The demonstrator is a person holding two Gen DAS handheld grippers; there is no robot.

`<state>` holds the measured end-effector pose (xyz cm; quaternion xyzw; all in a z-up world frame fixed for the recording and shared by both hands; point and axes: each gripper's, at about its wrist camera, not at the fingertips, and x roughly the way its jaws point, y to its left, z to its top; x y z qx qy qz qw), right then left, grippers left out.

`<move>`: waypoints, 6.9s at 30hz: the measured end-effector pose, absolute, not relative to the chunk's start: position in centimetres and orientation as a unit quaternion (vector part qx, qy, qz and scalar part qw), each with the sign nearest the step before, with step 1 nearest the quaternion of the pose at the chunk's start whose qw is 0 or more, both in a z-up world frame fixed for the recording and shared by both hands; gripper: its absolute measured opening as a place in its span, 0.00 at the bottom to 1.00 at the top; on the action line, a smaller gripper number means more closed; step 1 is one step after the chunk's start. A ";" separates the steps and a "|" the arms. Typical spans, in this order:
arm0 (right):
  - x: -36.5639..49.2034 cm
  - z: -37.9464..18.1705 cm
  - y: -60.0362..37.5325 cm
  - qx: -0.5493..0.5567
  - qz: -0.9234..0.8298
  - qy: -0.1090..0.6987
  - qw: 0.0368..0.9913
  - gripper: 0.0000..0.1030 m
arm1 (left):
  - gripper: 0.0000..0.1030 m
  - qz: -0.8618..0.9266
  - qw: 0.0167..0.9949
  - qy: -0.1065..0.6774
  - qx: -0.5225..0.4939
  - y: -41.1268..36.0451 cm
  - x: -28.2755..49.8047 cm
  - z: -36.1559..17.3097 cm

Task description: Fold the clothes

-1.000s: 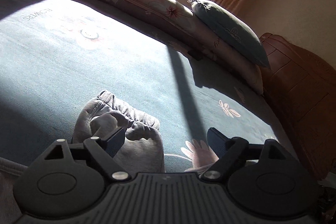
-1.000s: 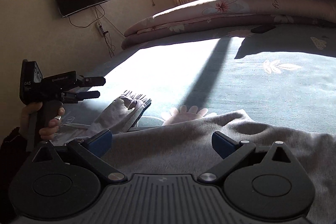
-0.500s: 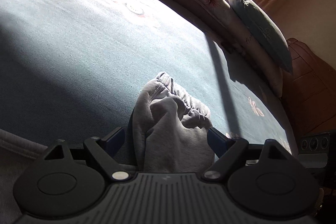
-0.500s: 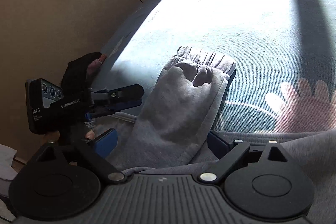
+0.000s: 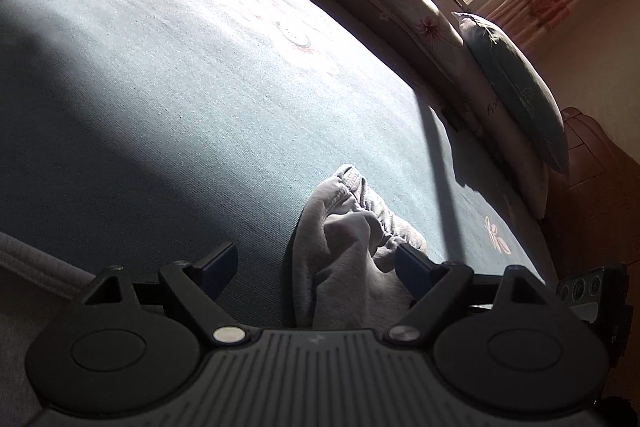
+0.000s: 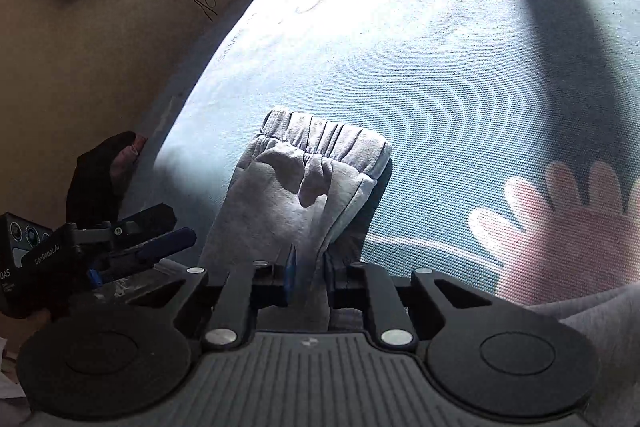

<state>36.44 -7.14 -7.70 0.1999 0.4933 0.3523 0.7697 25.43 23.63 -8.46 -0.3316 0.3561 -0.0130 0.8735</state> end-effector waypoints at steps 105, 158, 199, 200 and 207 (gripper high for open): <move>20.6 -6.0 -5.0 -0.225 0.372 0.408 0.802 0.39 | 0.84 -0.081 0.904 0.347 -0.234 17.0 24.3 -6.4; 15.9 -2.8 -21.9 0.082 0.361 0.246 0.896 0.60 | 0.07 0.273 0.853 0.399 -0.194 18.9 21.5 -2.3; 17.5 -5.7 -19.5 0.060 0.362 0.291 0.884 0.64 | 0.35 0.200 0.827 0.290 -0.437 30.1 18.1 -10.9; 17.5 -5.8 -19.4 0.060 0.361 0.293 0.883 0.64 | 0.35 0.198 0.830 0.289 -0.434 30.2 18.4 -10.9; 18.1 -6.5 -19.5 0.062 0.355 0.305 0.882 0.64 | 0.10 0.205 0.845 0.300 -0.392 30.4 19.2 -10.6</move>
